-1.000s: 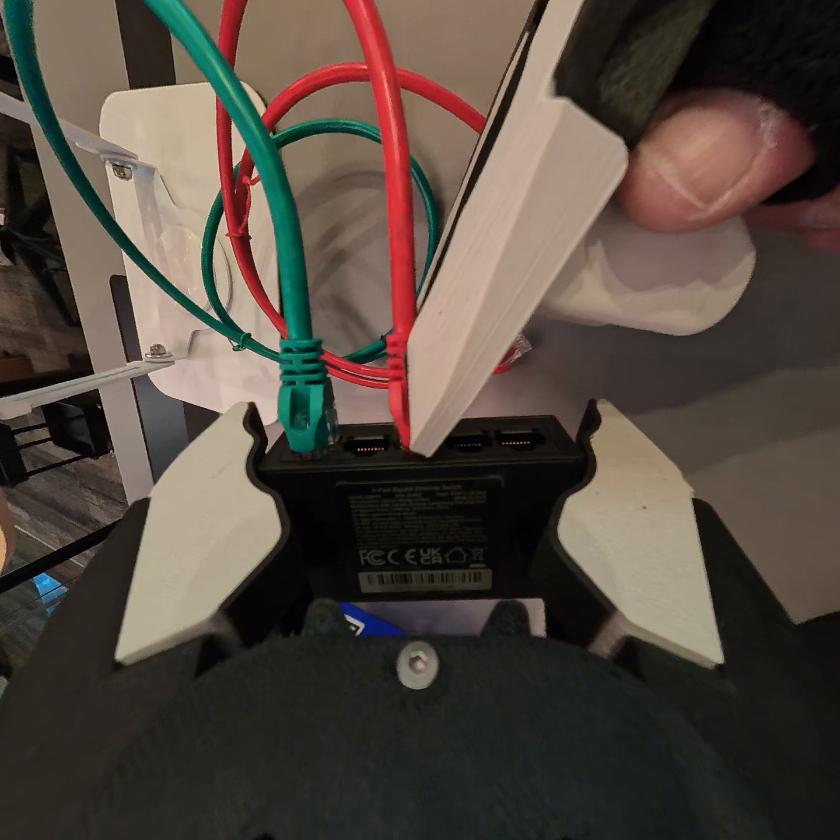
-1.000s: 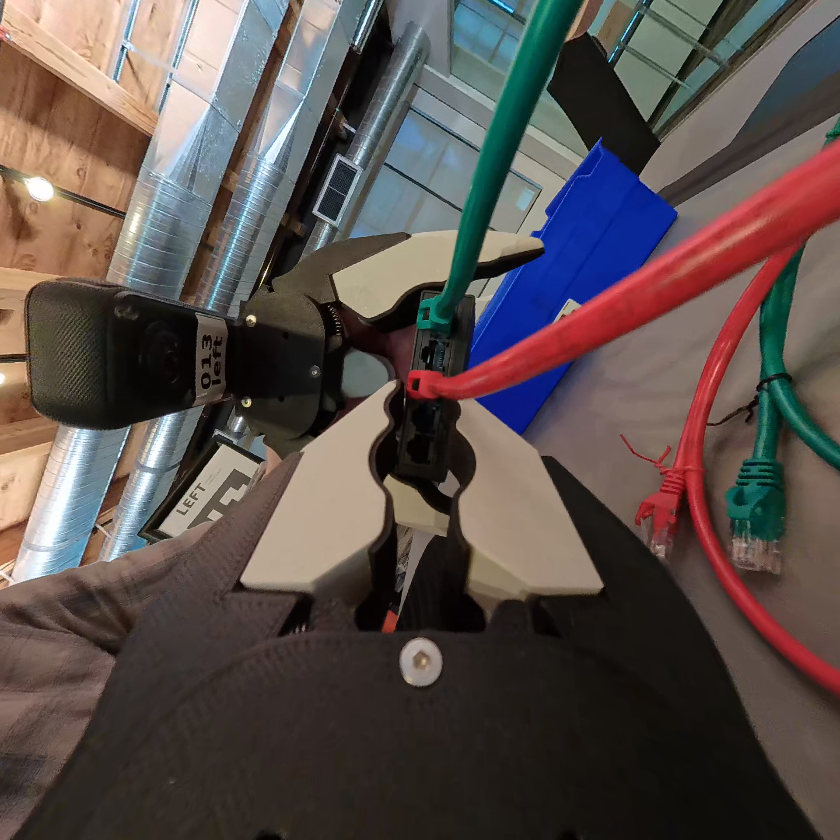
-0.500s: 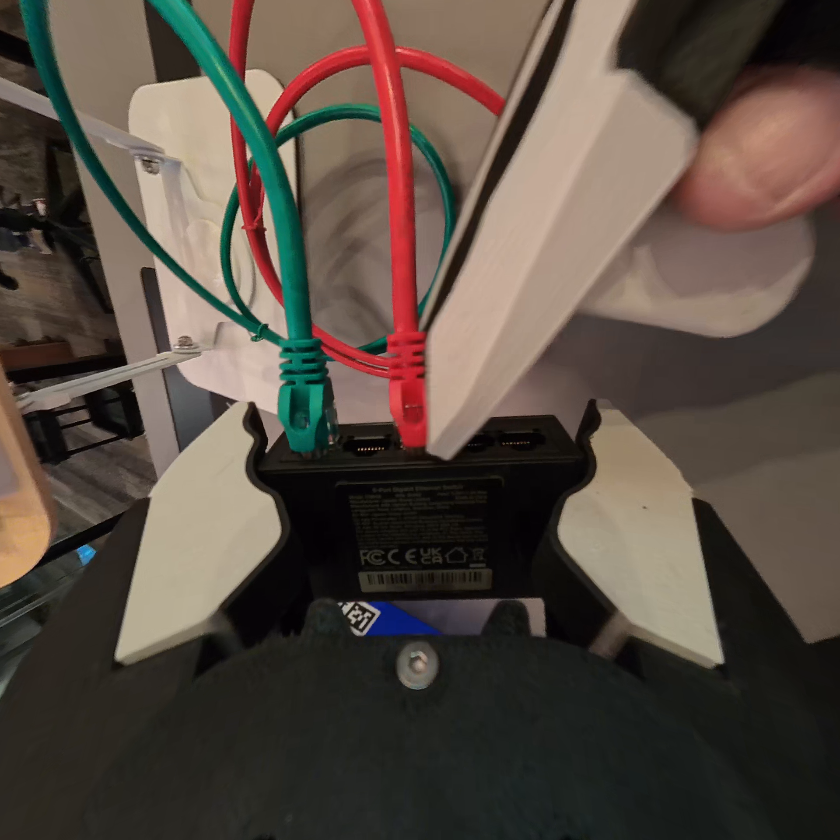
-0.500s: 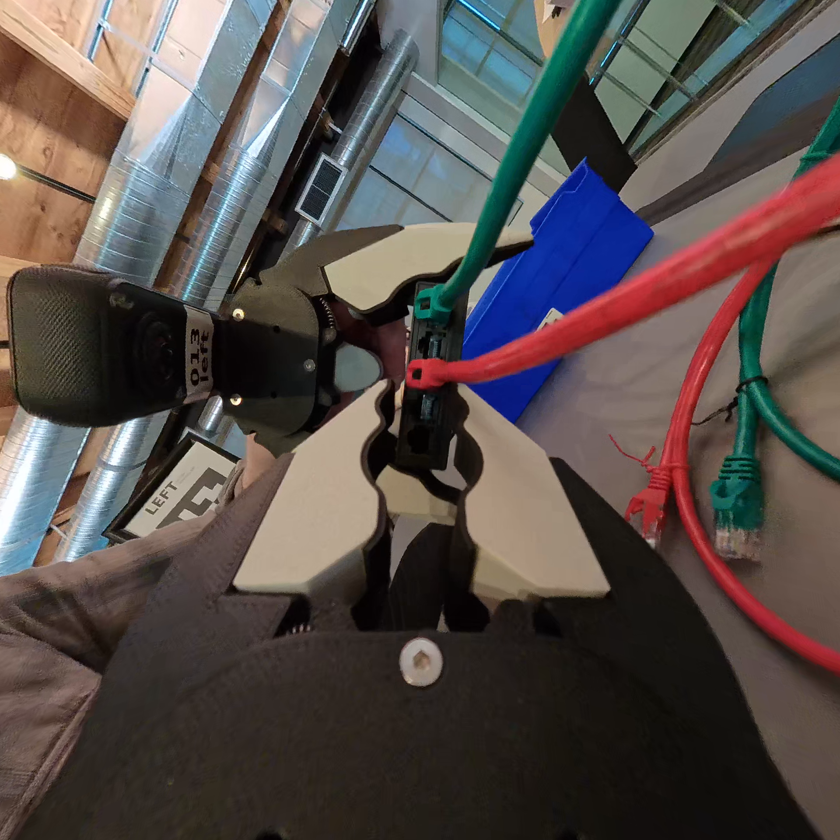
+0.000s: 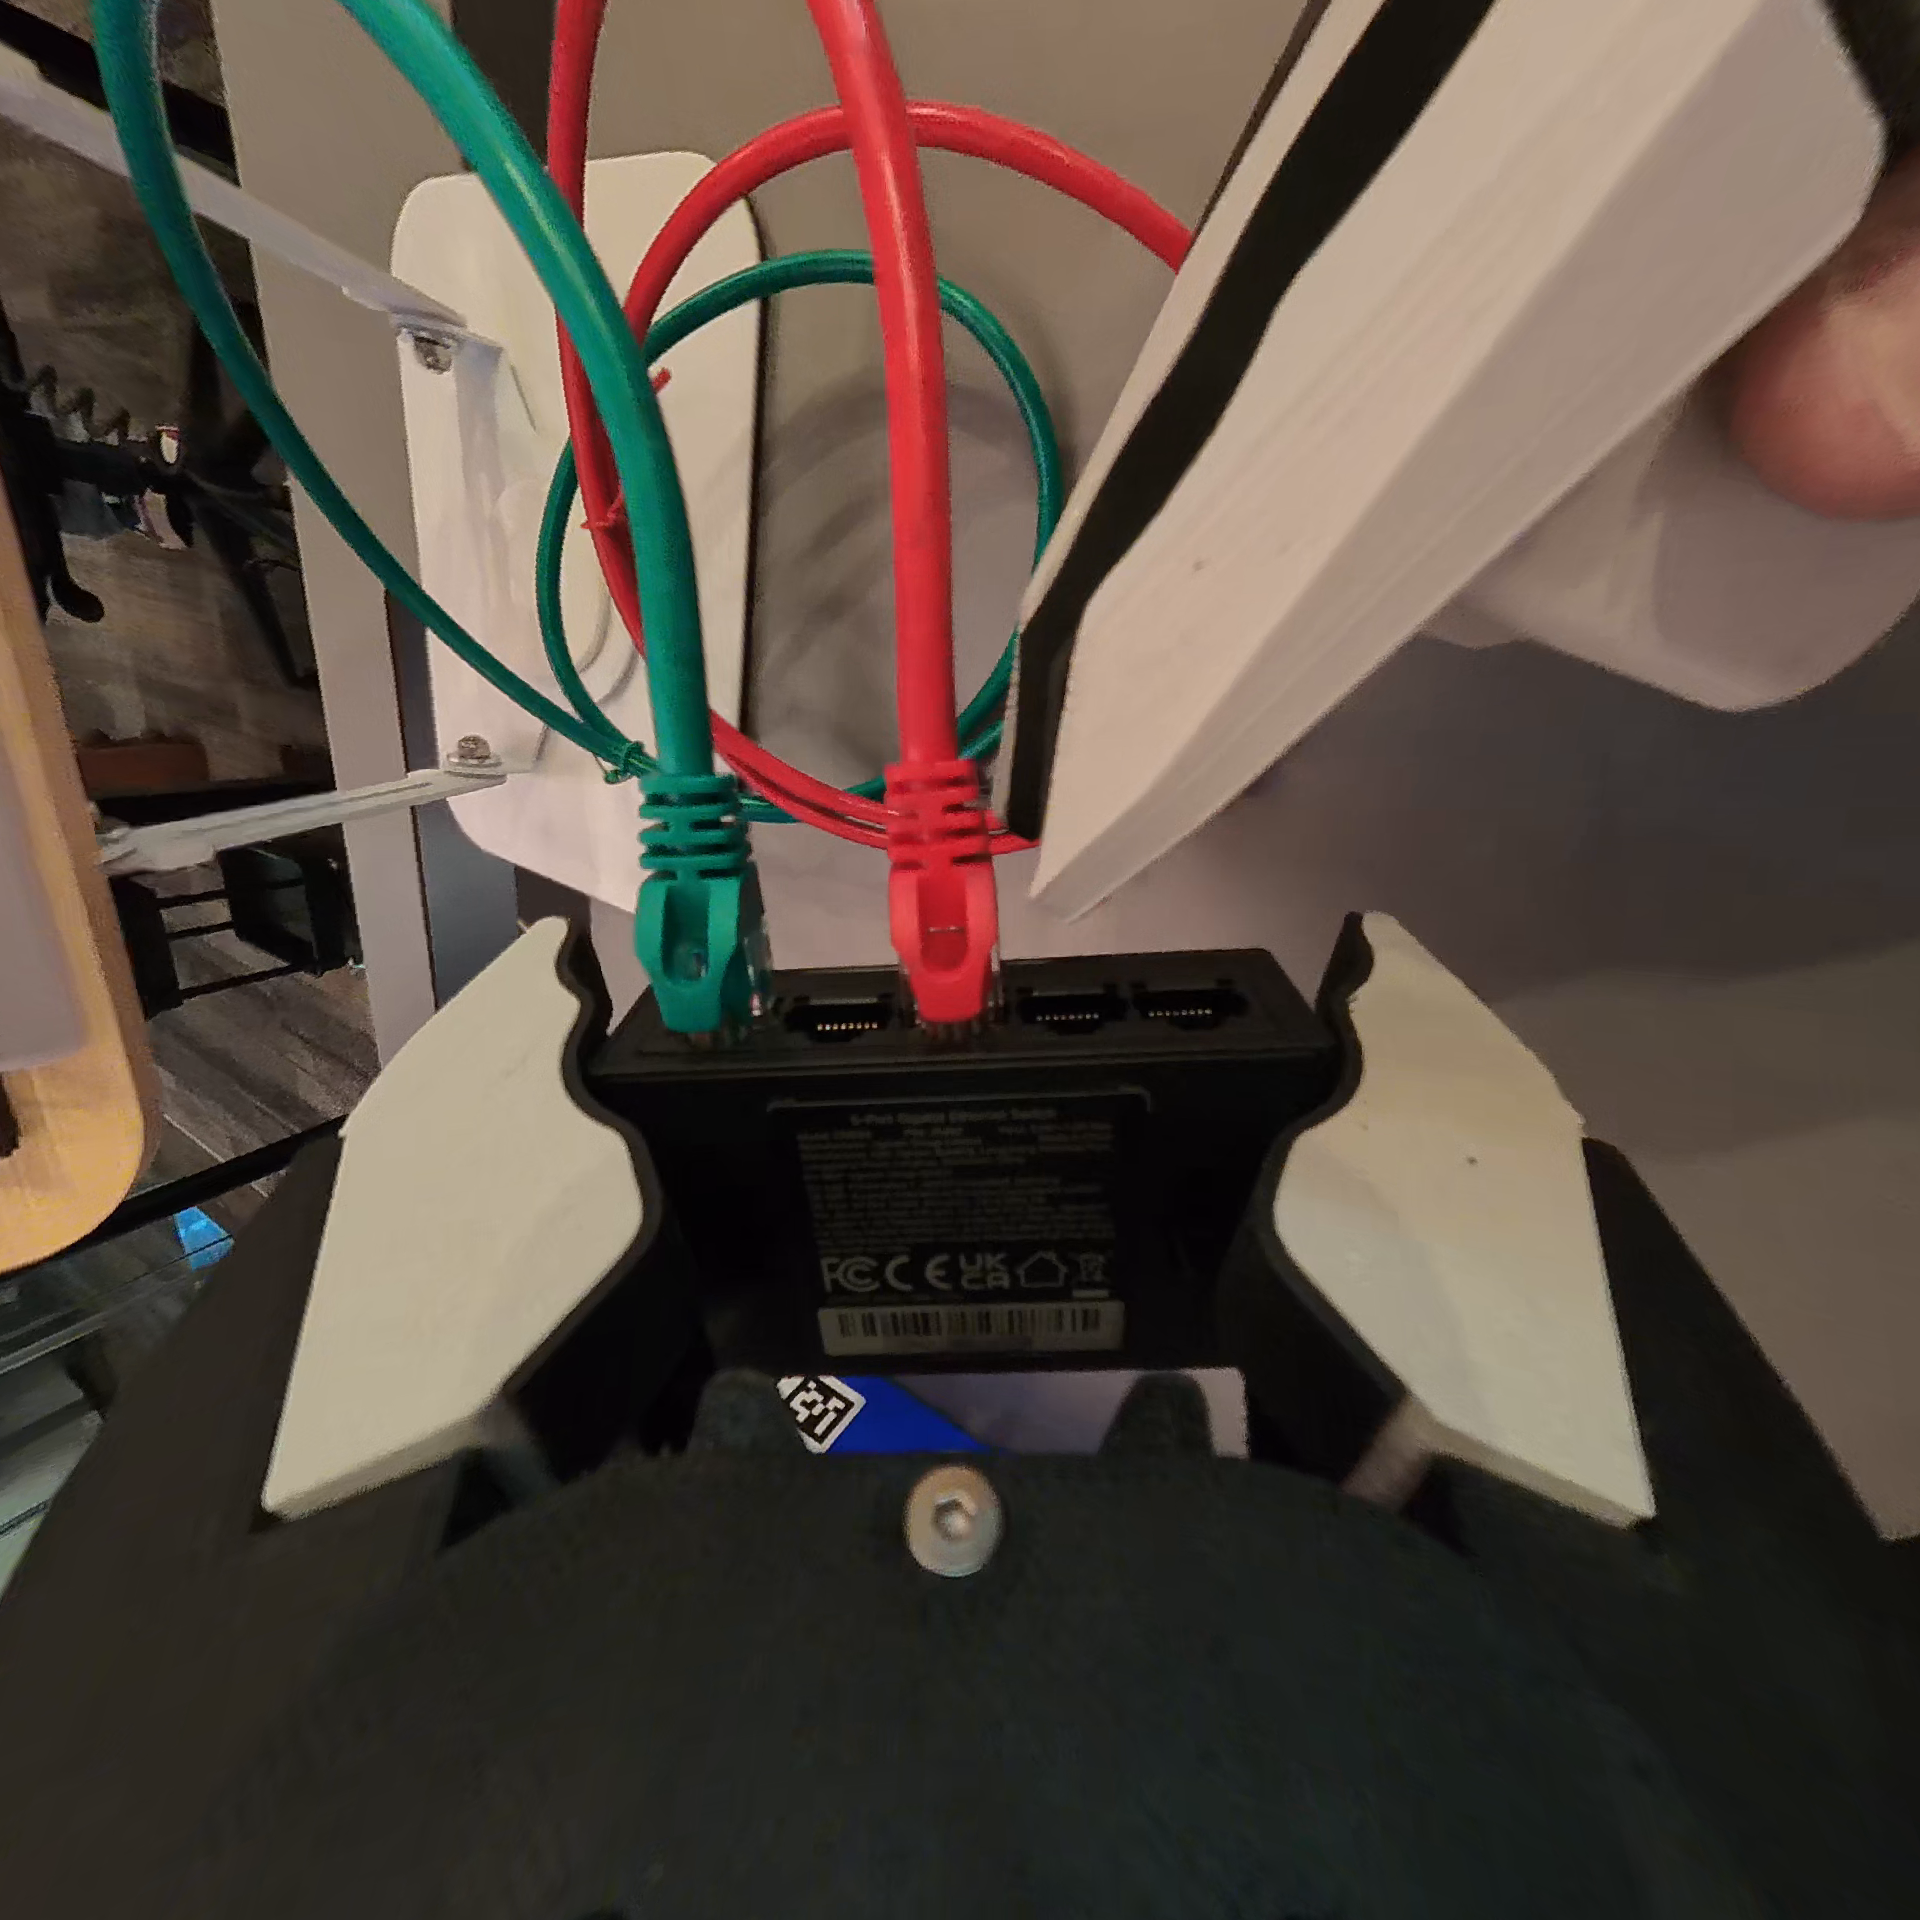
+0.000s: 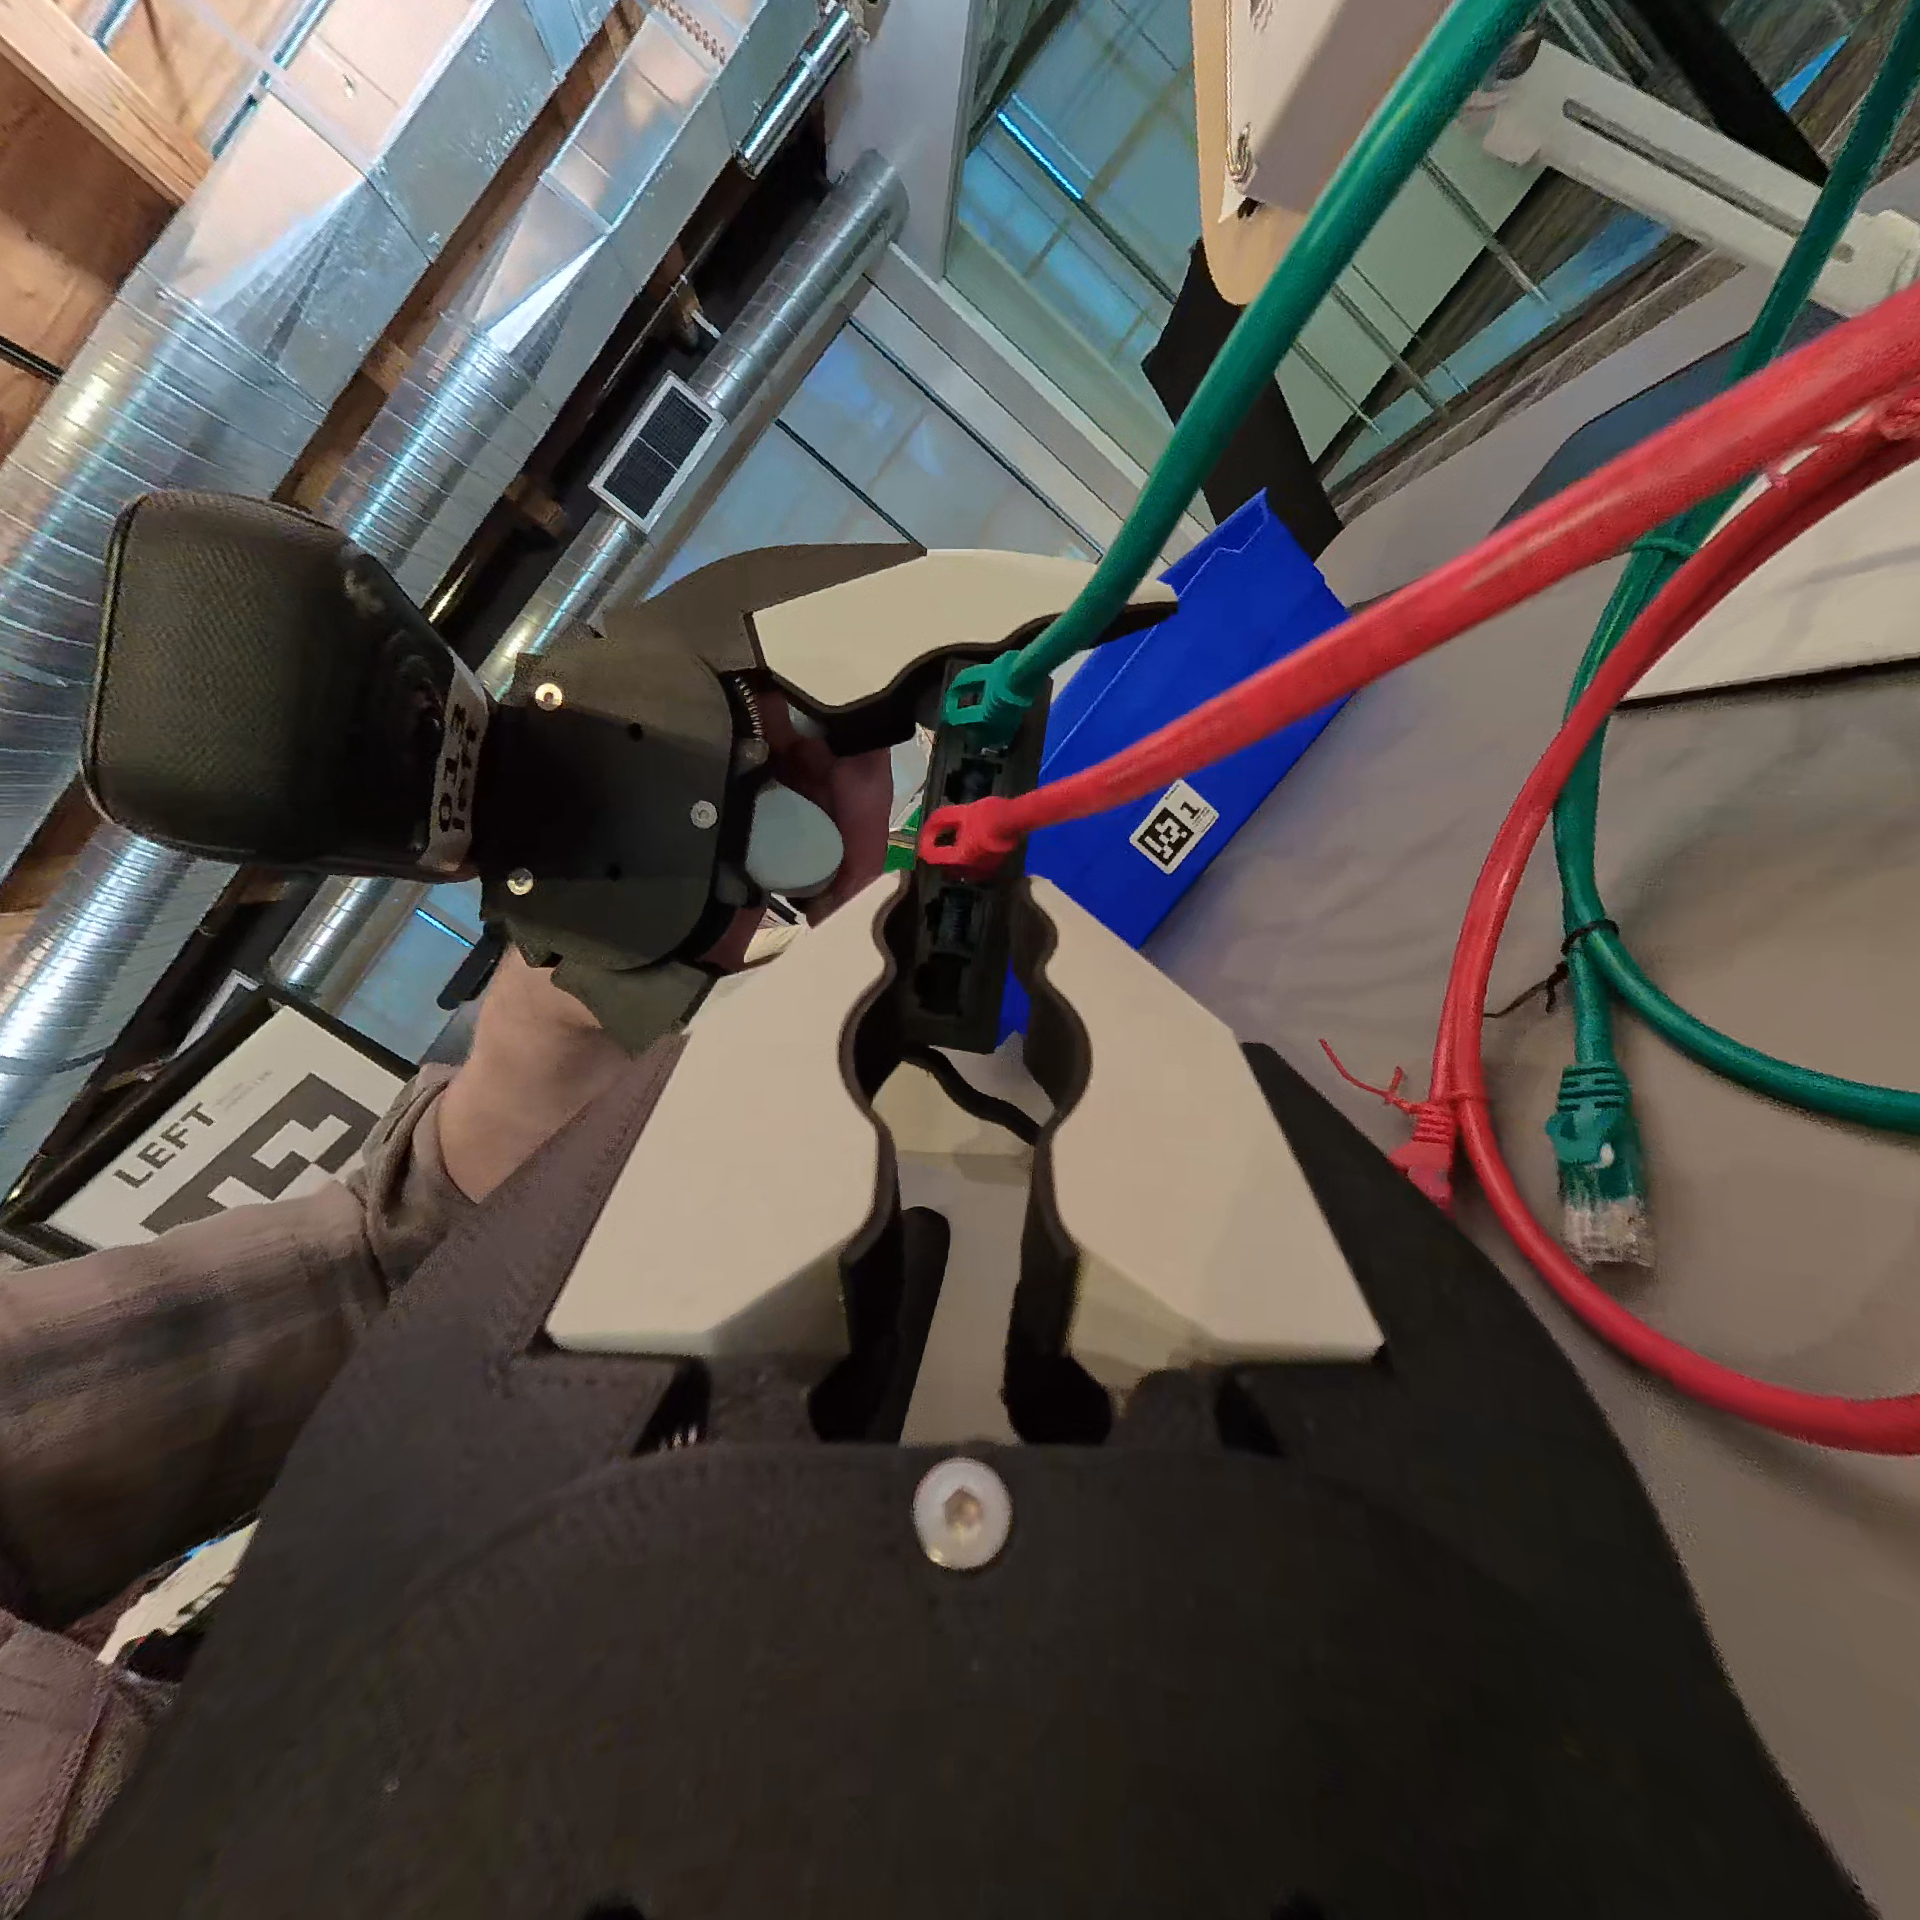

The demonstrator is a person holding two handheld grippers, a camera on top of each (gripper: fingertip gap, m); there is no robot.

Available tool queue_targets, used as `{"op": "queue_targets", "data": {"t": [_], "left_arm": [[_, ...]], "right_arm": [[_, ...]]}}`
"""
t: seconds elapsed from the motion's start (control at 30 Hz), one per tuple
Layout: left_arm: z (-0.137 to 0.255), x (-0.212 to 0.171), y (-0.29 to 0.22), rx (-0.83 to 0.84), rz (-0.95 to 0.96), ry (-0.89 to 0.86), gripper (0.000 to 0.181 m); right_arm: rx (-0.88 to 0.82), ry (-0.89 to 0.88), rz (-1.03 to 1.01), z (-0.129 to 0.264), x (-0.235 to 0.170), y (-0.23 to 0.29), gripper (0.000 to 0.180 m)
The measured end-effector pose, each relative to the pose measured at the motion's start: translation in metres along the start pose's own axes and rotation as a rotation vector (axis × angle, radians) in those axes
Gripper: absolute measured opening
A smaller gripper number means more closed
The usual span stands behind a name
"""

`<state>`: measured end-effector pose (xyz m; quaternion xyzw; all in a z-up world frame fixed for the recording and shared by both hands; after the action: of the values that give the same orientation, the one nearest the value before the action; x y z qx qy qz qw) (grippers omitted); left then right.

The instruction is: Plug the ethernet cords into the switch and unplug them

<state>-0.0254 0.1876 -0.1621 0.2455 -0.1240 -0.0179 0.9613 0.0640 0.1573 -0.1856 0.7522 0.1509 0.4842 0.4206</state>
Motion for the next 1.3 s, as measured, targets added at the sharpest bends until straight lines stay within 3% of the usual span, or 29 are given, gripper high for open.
{"op": "queue_targets", "data": {"t": [0.27, 0.5, 0.7, 1.13, 1.3], "left_arm": [[0.002, -0.006, 0.007, -0.072, 0.144, -0.074, 0.127], [0.004, -0.004, 0.008, -0.009, 0.116, -0.079, 0.127], [0.001, -0.001, 0.007, 0.004, 0.108, -0.100, 0.127], [0.003, 0.004, 0.009, 0.031, 0.095, -0.101, 0.127], [0.009, 0.008, 0.011, 0.055, 0.099, -0.143, 0.128]], "right_arm": [[-0.029, 0.018, 0.077, -0.018, 0.003, 0.004, 0.015], [0.016, 0.005, 0.012, -0.026, 0.006, 0.003, 0.025], [0.042, -0.003, -0.007, -0.025, 0.008, 0.001, 0.013], [0.023, 0.004, 0.003, -0.022, 0.014, 0.003, 0.011], [-0.053, -0.005, 0.178, -0.021, 0.018, 0.016, 0.013]]}}
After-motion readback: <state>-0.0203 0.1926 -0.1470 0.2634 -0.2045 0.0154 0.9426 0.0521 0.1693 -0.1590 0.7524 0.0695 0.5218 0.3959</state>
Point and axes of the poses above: each gripper's, where its closed fingertips meet, z back along the fingers, x out of its top, y = z × x across the jaws, the point moved 7 cm from there along z, back along the fingers
